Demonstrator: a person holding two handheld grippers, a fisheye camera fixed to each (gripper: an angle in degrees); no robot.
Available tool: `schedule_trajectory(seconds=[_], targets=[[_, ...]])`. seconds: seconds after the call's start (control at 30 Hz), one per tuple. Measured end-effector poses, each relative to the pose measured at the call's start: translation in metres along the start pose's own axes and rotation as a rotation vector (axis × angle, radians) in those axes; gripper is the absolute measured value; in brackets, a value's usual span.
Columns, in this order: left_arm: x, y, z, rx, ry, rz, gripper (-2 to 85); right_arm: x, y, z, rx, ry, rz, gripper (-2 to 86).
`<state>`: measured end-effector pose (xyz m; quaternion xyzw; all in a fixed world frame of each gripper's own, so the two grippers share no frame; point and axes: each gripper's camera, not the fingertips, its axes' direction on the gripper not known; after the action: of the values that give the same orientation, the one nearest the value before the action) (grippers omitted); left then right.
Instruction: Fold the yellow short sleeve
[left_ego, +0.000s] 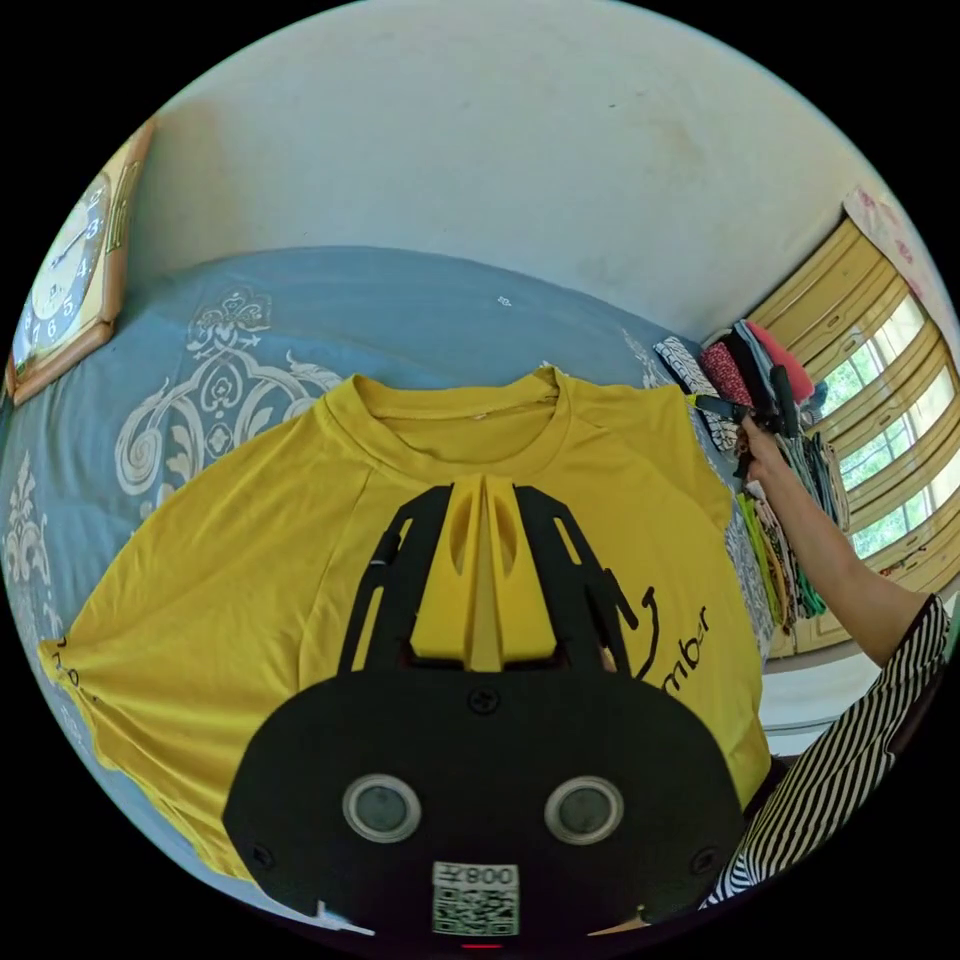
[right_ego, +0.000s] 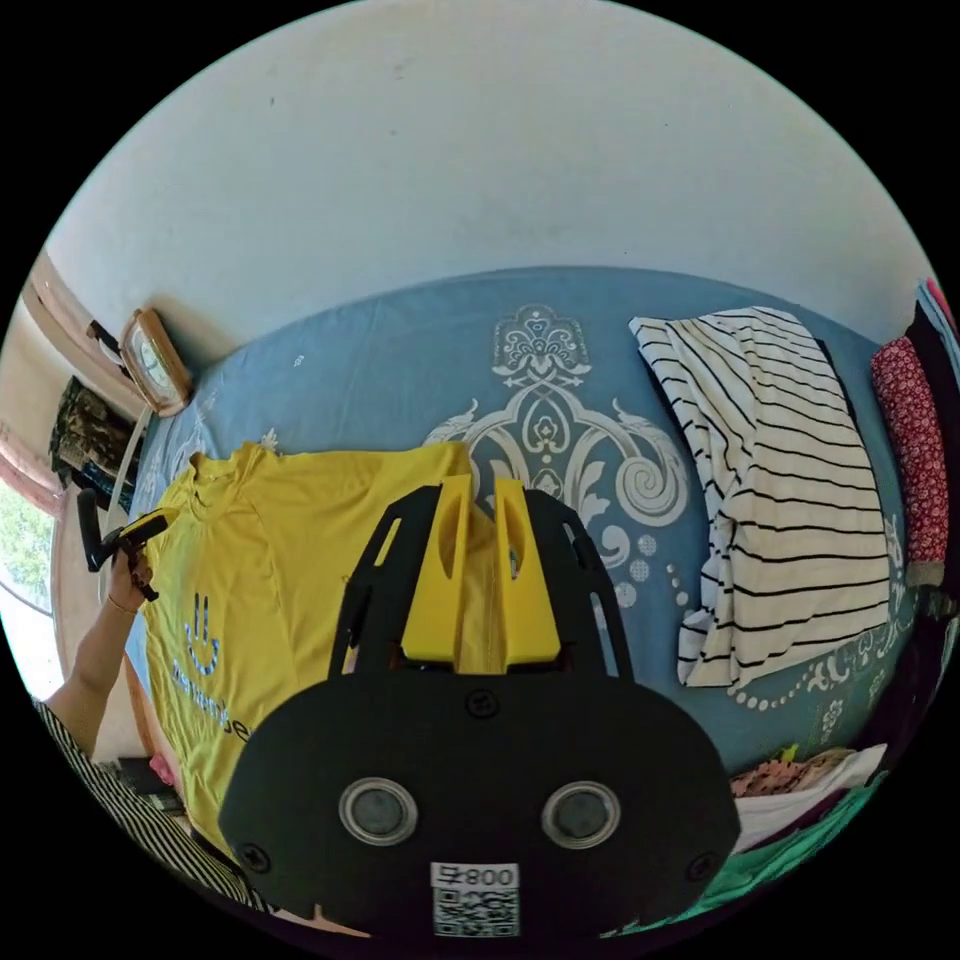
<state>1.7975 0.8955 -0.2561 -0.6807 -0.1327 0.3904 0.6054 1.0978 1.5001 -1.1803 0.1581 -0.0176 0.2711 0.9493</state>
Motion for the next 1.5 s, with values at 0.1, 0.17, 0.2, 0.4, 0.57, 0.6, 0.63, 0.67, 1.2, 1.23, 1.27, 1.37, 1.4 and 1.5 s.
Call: schedule_trajectory(seconds=[0.1, 0.17, 0.2, 0.4, 0.57, 0.6, 0.63, 0.67, 1.2, 1.23, 1.27, 1.37, 1.4, 1.5], targets=[[0.0, 0.019, -0.018, -0.038, -0.004, -0.019, 0.4, 0.002, 0.003, 0.022, -0.071, -0.05, -0.005, 1.7], [0.0, 0.028, -0.033, -0.048, -0.026, -0.018, 0.4, 0.0, 0.003, 0.026, -0.092, -0.008, -0.016, 0.9], [0.001, 0.034, -0.044, -0.049, -0.041, -0.018, 0.4, -0.001, 0.0, 0.022, -0.091, 0.063, -0.021, 0.6], [-0.009, 0.083, -0.123, 0.011, -0.087, -0.087, 0.4, 0.04, 0.016, -0.013, -0.016, 0.154, 0.082, -0.1], [-0.023, 0.169, -0.223, 0.09, -0.214, -0.216, 0.4, 0.055, 0.085, -0.053, 0.05, 0.059, 0.076, -0.3], [-0.03, 0.194, -0.25, 0.116, -0.262, -0.284, 0.4, 0.047, 0.108, -0.059, 0.038, 0.003, 0.012, -0.4], [-0.035, 0.206, -0.262, 0.13, -0.276, -0.32, 0.4, 0.038, 0.13, -0.059, 0.024, -0.018, -0.037, -0.4], [-0.047, 0.229, -0.284, 0.146, -0.282, -0.4, 0.3, 0.034, 0.141, -0.057, 0.016, -0.019, -0.062, -0.4], [-0.011, 0.419, -0.459, 0.048, -0.044, -0.585, 3.4, 0.122, 0.276, -0.095, -0.197, -0.136, 0.057, 0.9], [-0.007, 0.433, -0.465, 0.042, -0.02, -0.607, 3.9, 0.127, 0.302, -0.1, -0.237, -0.169, 0.066, 1.4], [-0.002, 0.463, -0.477, 0.045, 0.037, -0.657, 5.2, 0.129, 0.315, -0.103, -0.255, -0.186, 0.07, 1.7], [0.006, 0.541, -0.501, 0.035, 0.181, -0.789, 8.7, 0.145, 0.379, -0.117, -0.326, -0.256, 0.118, 4.1], [0.008, 0.568, -0.508, 0.032, 0.215, -0.826, 10.1, 0.153, 0.401, -0.121, -0.349, -0.274, 0.138, 5.0], [0.002, 0.623, -0.513, 0.022, 0.345, -0.917, 12.5, 0.179, 0.45, -0.125, -0.375, -0.35, 0.218, 6.3]])
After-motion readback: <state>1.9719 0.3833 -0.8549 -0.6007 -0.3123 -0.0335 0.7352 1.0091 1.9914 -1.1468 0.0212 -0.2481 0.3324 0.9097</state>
